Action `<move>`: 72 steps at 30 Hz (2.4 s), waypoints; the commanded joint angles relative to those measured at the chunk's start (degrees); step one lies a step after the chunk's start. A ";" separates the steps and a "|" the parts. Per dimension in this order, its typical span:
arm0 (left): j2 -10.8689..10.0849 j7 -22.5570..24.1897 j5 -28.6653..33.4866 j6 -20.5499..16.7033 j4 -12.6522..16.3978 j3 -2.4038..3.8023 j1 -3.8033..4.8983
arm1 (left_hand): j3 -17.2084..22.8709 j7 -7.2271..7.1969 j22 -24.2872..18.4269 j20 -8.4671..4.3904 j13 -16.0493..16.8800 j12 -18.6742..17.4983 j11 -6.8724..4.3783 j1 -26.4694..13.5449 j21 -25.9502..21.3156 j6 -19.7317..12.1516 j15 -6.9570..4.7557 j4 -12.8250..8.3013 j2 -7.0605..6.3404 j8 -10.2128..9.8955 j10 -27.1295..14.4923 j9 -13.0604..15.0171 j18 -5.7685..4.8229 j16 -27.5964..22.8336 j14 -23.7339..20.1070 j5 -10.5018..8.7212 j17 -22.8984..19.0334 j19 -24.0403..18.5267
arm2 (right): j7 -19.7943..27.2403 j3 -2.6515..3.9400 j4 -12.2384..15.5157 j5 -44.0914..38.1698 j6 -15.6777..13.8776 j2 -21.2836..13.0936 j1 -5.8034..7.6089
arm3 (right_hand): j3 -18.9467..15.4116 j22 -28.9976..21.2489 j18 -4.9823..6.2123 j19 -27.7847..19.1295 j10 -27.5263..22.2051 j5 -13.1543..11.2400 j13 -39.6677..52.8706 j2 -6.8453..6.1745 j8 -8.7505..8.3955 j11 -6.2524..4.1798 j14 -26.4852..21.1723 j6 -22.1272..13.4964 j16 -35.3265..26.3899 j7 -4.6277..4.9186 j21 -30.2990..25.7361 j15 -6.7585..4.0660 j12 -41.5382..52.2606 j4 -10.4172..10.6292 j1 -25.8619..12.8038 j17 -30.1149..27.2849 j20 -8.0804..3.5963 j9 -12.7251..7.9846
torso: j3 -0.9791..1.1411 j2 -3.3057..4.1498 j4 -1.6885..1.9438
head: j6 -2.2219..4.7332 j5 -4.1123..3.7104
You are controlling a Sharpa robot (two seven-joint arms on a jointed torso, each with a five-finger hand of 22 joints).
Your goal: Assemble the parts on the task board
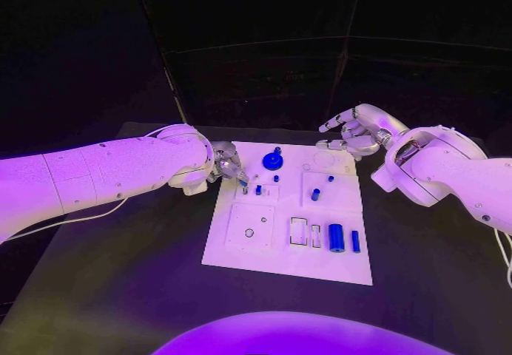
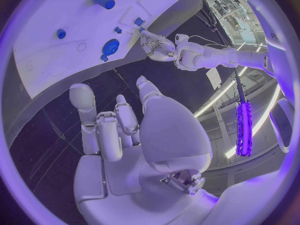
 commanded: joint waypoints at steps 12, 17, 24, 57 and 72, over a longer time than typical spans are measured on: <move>-0.05 -1.07 -4.64 2.08 1.19 -0.01 -0.35 | 8.32 -0.07 0.19 -0.18 -0.08 0.22 -0.18 -0.15 0.41 0.61 -0.33 -7.86 0.54 0.45 0.52 -0.12 -0.66 0.36 6.05 0.43 15.09 0.42 | 0.24 0.04 -0.03 -0.09 0.44 -0.02 0.10 | -0.47 -0.02 0.44 -0.33 -0.20 0.09 0.06 0.32 0.24 0.08 4.15 -0.32 -0.15 -0.02 -0.19 -0.30 0.00 -0.03 0.25 7.34 -0.12 -0.06 | 0.03 0.00 -0.01 | -0.27 -0.03; -0.03 -1.23 -4.77 3.17 1.62 -0.03 -0.44 | 8.44 -0.08 0.25 -0.20 -0.09 0.21 -0.19 -0.20 0.45 0.64 -0.34 -7.91 0.48 0.48 0.56 -0.15 -0.67 0.36 6.05 0.54 15.09 0.44 | 0.24 0.04 -0.10 -0.09 0.49 0.06 0.10 | -0.47 -0.02 0.44 -0.33 -0.20 0.09 0.06 0.32 0.24 0.08 4.15 -0.32 -0.15 -0.02 -0.19 -0.30 0.00 -0.03 0.25 7.34 -0.12 -0.06 | 0.04 0.01 0.01 | -0.34 -0.03; -0.19 -1.36 -4.89 4.03 1.99 -0.09 -0.50 | 8.53 -0.08 0.27 -0.20 -0.07 0.22 -0.20 -0.24 0.47 0.67 -0.35 -7.94 0.45 0.50 0.61 -0.17 -0.67 0.36 6.05 0.64 15.09 0.45 | 0.21 0.04 -0.17 -0.09 0.58 0.13 0.09 | -0.47 -0.02 0.44 -0.33 -0.20 0.09 0.06 0.32 0.24 0.08 4.15 -0.32 -0.15 -0.02 -0.19 -0.30 0.00 -0.03 0.25 7.34 -0.12 -0.06 | 0.02 0.01 0.08 | -0.42 0.06; -0.12 -1.54 -5.01 6.53 1.90 -0.20 -0.61 | 9.08 -0.13 0.33 -0.24 -0.10 0.19 -0.24 -0.68 0.49 0.92 -0.38 -8.12 0.18 0.65 0.88 -0.31 -0.69 0.36 6.05 1.45 15.09 0.47 | 0.18 0.04 -0.22 -0.09 0.73 0.14 0.08 | -0.61 -0.07 0.45 -0.32 -0.22 0.36 0.01 0.39 0.32 0.07 4.15 -0.31 -0.17 -0.03 -0.22 -0.31 -0.01 0.01 0.39 7.31 -0.14 -0.05 | 0.04 0.00 0.00 | -0.79 0.14; 1.32 -1.75 -4.99 8.12 0.66 -0.22 -0.60 | 7.01 -0.75 0.23 -0.39 1.41 1.39 -0.63 -3.10 0.35 2.26 -0.59 -6.53 -0.03 0.96 2.41 -0.82 -0.66 0.36 6.05 1.40 15.09 0.42 | 0.14 0.04 -0.12 -0.09 0.68 0.04 0.09 | -0.61 -0.07 0.45 -0.32 -0.22 0.36 0.01 0.39 0.32 0.07 4.15 -0.31 -0.17 -0.03 -0.22 -0.31 -0.01 0.01 0.39 7.31 -0.14 -0.05 | 0.09 0.01 -0.07 | -1.02 -0.08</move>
